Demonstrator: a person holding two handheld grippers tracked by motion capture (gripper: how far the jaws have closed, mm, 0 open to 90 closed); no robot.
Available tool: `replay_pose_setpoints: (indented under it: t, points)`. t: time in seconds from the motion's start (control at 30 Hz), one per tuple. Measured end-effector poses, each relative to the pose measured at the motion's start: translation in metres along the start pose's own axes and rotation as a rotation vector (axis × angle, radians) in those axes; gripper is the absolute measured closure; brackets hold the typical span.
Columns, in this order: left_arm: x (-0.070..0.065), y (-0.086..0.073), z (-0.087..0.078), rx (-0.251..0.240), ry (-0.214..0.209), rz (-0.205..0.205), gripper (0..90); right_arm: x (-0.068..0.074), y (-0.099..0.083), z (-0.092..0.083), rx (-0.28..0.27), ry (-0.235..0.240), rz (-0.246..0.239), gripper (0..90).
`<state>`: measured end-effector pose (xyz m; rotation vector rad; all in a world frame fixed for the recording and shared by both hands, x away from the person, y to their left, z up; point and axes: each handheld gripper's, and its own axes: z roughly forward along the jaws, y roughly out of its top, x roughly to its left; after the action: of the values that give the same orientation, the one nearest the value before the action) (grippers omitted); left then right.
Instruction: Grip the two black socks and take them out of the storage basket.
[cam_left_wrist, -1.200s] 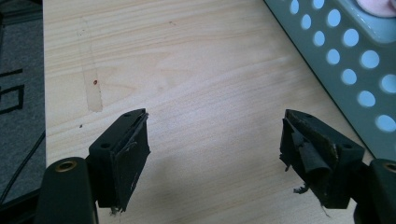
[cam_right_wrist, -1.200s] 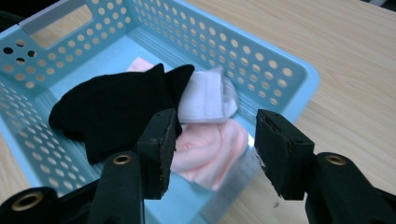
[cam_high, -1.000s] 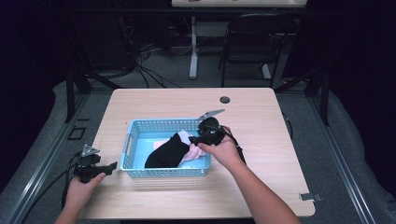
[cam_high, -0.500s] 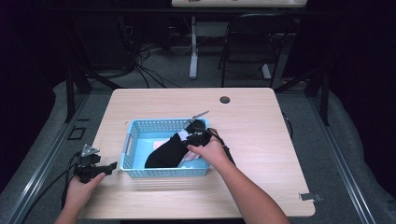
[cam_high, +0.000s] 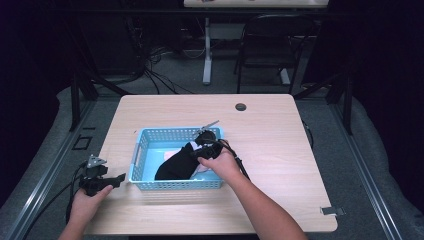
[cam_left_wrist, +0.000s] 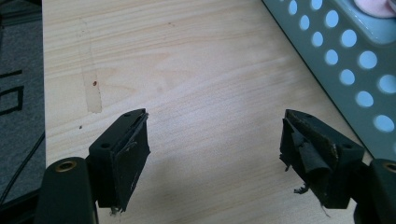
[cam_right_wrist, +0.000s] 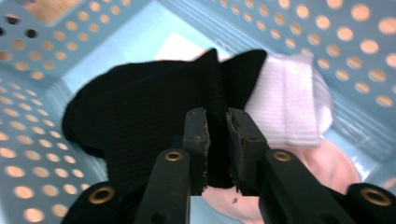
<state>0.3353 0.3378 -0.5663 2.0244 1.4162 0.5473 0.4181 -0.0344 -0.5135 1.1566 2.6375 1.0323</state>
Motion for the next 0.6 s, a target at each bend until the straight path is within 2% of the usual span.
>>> replay_pose_setpoints:
  t: [0.23, 0.4, 0.6]
  points:
    - [0.0, 0.0, 0.0, 0.002, -0.001, 0.003, 23.7, 0.01, 0.001, -0.004, -0.039, -0.027, -0.062, 86.1]
    - [0.0, 0.0, 0.0, 0.002, 0.001, 0.001, 23.7, 0.019, 0.001, -0.014, -0.139, -0.013, -0.077, 86.7]
    - [0.0, 0.0, 0.0, 0.002, 0.0, 0.003, 23.7, 0.029, 0.006, -0.034, -0.252, 0.005, -0.098, 87.0]
